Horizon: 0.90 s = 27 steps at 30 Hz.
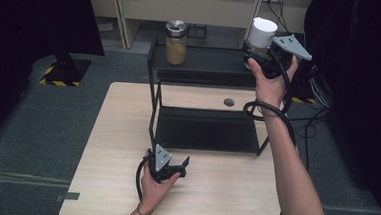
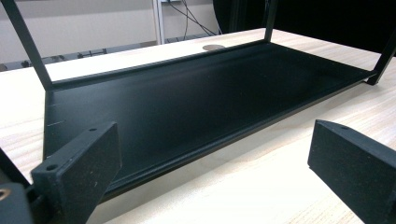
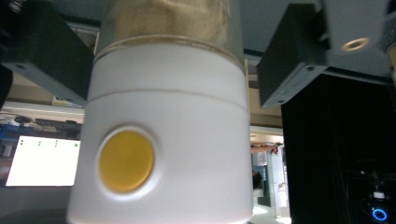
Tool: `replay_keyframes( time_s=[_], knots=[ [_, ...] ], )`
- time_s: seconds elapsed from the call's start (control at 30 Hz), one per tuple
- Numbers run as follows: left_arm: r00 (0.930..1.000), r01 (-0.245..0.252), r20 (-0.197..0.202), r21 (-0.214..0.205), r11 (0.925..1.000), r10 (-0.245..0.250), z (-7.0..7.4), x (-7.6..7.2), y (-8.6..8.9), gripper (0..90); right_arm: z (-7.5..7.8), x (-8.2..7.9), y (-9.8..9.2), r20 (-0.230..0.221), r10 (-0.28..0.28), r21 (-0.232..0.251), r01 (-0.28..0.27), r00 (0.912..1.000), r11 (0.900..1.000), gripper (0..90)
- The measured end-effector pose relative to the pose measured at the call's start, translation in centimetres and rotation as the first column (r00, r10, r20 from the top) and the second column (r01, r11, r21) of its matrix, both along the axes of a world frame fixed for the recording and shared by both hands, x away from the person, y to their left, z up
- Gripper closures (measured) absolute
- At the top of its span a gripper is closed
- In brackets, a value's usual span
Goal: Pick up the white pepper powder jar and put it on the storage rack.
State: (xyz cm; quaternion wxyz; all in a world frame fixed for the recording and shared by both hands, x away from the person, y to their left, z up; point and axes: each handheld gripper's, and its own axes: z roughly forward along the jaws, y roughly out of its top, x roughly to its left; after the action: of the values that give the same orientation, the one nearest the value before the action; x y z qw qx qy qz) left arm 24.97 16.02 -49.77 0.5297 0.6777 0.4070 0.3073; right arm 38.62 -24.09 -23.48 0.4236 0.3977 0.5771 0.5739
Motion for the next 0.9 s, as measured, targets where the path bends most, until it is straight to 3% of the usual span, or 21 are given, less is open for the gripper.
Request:
replay_keyframes(
  time_s=[0.9],
  knots=[
    [1.0,-0.002,0.003,0.001,1.0,0.002,0.0,-0.1,0.0,2.1,-0.3,-2.4,-1.3,0.031,0.022,-0.028,-0.021,0.9993,0.9994,6.9]
  ],
)
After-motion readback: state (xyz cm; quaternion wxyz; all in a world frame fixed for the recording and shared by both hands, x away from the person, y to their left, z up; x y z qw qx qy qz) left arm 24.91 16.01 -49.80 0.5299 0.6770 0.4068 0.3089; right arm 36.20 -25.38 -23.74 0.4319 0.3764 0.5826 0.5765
